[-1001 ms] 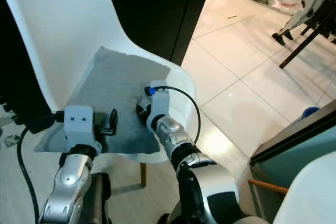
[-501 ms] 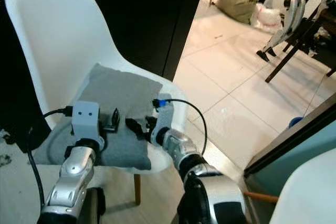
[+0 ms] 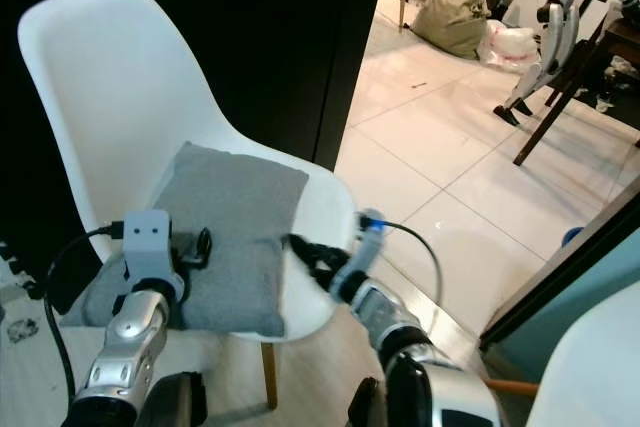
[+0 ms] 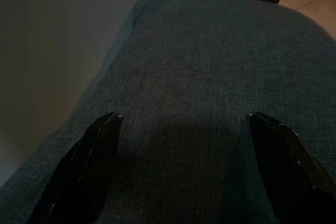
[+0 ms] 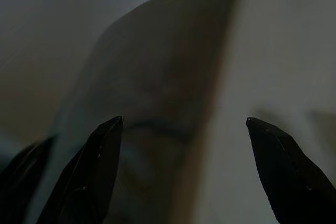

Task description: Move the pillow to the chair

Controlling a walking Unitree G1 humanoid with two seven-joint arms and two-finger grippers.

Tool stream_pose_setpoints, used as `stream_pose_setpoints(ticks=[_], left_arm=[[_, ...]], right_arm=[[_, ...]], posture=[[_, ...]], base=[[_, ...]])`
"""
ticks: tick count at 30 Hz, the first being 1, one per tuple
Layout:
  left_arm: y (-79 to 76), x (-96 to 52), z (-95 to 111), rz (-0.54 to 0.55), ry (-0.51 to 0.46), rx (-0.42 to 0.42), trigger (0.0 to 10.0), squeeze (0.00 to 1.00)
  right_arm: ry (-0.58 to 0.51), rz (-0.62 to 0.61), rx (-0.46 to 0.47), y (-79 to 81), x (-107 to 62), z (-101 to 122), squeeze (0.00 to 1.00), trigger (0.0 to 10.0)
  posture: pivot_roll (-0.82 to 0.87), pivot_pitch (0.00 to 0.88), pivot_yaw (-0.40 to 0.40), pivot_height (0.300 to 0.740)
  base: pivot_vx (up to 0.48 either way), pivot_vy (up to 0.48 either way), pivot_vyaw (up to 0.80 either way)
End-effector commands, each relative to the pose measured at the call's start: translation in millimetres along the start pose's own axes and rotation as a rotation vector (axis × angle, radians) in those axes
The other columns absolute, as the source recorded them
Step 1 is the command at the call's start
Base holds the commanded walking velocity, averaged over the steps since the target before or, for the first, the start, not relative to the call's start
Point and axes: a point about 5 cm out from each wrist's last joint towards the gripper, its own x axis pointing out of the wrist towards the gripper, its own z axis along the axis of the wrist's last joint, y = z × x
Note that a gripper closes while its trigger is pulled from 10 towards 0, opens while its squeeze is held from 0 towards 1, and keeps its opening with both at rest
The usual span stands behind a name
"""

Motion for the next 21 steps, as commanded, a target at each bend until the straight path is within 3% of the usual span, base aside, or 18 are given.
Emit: stream_pose_setpoints(ticks=[1, 5, 6, 11, 14, 18, 21], left_arm=[[3.7, -5.4, -16.6, 0.018, 0.073, 0.014, 10.0, 0.00], [11.3, -10.2, -27.1, 0.051, 0.110, 0.006, 10.0, 0.00], [18.1, -16.8, -39.2, 0.082, 0.149, -0.007, 10.0, 0.00], [19.4, -21.5, -48.8, 0.097, 0.174, -0.020, 10.0, 0.00], [11.5, -23.2, -54.6, 0.066, 0.185, -0.023, 10.0, 0.00], [0.3, -26.4, -61.1, 0.013, 0.199, -0.039, 10.0, 0.00], [-12.8, -28.7, -63.1, -0.046, 0.192, -0.096, 10.0, 0.00]], right_arm=[[-0.042, -0.054, 0.014, -7.6, -4.3, 3.7, 0.00, 10.0], [-0.068, -0.140, 0.030, -21.0, -13.3, 3.5, 0.00, 10.0], [-0.007, -0.259, -0.026, -35.9, -24.8, -8.1, 0.00, 10.0], [0.123, -0.354, -0.155, -46.5, -36.0, -28.2, 0.00, 10.0], [0.196, -0.391, -0.170, -53.8, -47.7, -47.1, 0.00, 10.0], [0.227, -0.386, -0.170, -54.9, -52.2, -56.6, 0.00, 10.0], [0.265, -0.375, -0.195, -54.0, -53.9, -63.9, 0.00, 10.0]], posture=[[0.27, 0.000, -0.180, 0.441], [0.27, 0.000, -0.176, 0.441], [0.27, 0.000, -0.172, 0.441], [0.27, 0.000, -0.173, 0.441], [0.27, 0.000, -0.173, 0.445], [0.27, 0.000, -0.172, 0.455], [0.26, 0.000, -0.172, 0.470]], base=[[0.000, 0.000, 0.00], [0.000, 0.000, 0.00], [0.000, 0.000, 0.00], [0.000, 0.000, 0.00], [0.000, 0.000, 0.00], [0.000, 0.000, 0.00], [0.000, 0.000, 0.00]])
